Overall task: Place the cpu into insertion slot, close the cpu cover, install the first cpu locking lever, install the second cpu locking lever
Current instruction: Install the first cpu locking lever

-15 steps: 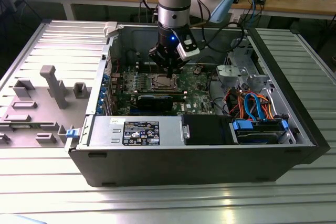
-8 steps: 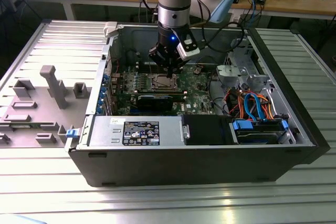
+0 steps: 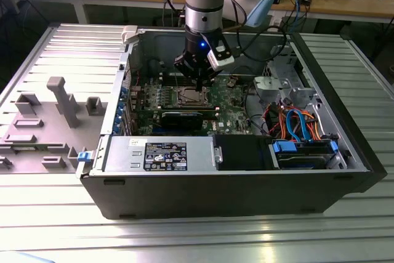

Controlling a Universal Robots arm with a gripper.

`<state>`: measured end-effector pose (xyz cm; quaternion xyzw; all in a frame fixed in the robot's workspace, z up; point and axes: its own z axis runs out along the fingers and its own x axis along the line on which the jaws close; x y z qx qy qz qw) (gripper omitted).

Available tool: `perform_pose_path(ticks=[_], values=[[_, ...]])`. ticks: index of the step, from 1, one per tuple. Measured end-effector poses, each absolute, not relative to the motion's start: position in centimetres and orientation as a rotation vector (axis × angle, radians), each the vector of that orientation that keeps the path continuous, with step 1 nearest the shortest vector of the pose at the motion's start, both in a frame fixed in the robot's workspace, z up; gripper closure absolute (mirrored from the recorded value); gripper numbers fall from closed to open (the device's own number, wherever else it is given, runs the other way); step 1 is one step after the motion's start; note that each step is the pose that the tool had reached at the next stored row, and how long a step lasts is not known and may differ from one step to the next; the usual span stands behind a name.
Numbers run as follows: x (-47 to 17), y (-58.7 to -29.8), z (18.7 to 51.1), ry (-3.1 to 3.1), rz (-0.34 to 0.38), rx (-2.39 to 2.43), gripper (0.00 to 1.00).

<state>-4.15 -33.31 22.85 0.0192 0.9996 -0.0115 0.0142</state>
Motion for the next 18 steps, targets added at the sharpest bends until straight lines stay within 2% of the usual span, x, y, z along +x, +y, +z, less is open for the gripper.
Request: perform_pose_path(ticks=[18], values=[[-4.64, -33.19, 23.22, 3.134, -0.036, 0.061, 0.89]])
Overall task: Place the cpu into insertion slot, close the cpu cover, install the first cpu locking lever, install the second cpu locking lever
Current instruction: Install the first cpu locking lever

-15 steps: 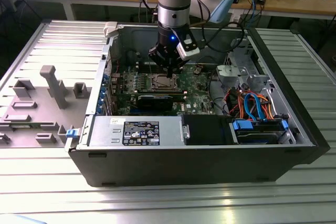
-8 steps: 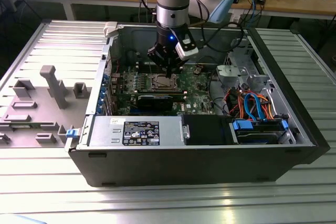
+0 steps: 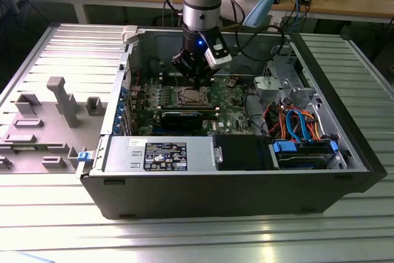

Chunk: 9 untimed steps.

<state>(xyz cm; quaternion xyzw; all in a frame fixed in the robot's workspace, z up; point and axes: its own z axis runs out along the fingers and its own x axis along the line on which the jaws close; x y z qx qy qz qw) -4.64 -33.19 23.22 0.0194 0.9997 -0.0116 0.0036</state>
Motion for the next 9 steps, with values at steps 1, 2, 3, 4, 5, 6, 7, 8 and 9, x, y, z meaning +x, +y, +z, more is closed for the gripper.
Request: perform_pose_path(ticks=[1, 2, 3, 4, 5, 6, 7, 8, 9], values=[[-4.64, -33.20, 23.26, 3.139, -0.037, 0.061, 0.89], [-4.64, -33.19, 23.28, 3.141, -0.037, 0.061, 0.89], [-4.64, -33.19, 23.30, 3.141, -0.039, 0.061, 0.89], [-4.64, -33.19, 23.30, 3.141, -0.043, 0.061, 0.89], [-4.66, -33.19, 23.31, 3.141, -0.045, 0.061, 0.89], [-4.68, -33.19, 23.32, 3.141, -0.046, 0.061, 0.89], [-4.73, -33.19, 23.33, 3.140, -0.046, 0.061, 0.89], [-4.76, -33.19, 23.33, 3.140, -0.045, 0.061, 0.89], [-4.81, -33.19, 23.38, 3.141, -0.046, 0.061, 0.89]])
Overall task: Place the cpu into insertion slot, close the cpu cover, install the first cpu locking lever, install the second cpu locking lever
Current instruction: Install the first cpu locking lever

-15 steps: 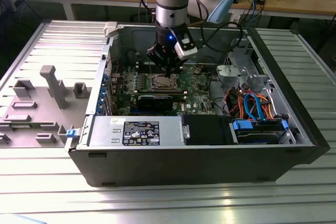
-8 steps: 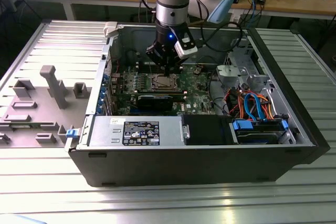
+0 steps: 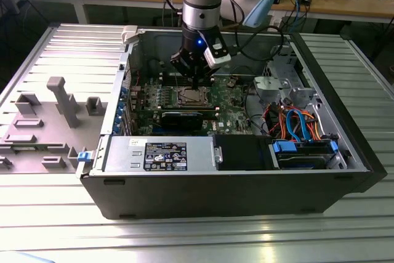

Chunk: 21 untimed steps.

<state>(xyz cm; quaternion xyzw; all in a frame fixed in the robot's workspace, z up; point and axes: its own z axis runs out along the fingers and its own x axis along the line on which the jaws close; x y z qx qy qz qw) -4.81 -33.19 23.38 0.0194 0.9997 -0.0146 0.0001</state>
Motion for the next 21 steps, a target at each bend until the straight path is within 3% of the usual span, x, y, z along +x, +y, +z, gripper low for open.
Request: perform_pose_path(ticks=[21], values=[[-6.7, -33.0, 24.8, 3.126, -0.045, 0.061, 0.89]])
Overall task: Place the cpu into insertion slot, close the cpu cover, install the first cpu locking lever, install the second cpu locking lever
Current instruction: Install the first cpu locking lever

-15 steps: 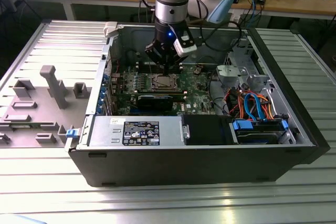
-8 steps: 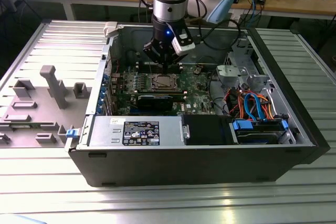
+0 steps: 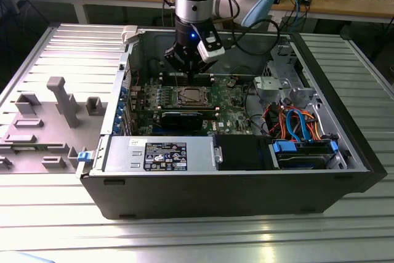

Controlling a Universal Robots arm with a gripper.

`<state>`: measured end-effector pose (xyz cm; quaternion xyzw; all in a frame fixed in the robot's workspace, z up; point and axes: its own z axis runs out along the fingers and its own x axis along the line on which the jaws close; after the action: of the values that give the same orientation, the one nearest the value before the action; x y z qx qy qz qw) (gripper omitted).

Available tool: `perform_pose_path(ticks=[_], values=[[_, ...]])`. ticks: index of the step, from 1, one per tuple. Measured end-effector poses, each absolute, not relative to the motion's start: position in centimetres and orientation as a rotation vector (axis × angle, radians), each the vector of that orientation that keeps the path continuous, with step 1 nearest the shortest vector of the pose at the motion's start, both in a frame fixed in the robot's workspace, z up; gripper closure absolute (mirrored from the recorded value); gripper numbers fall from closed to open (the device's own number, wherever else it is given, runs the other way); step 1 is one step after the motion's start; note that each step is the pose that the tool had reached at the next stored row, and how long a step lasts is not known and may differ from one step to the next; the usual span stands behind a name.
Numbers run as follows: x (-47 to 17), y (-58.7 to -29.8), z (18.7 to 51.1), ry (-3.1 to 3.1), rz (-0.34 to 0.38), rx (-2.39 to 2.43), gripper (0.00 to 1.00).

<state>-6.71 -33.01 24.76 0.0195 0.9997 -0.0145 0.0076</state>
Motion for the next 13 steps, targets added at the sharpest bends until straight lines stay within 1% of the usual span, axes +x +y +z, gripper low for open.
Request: perform_pose_path(ticks=[13], values=[[-9.6, -31.8, 24.8, 3.124, -0.045, 0.058, 0.89]])
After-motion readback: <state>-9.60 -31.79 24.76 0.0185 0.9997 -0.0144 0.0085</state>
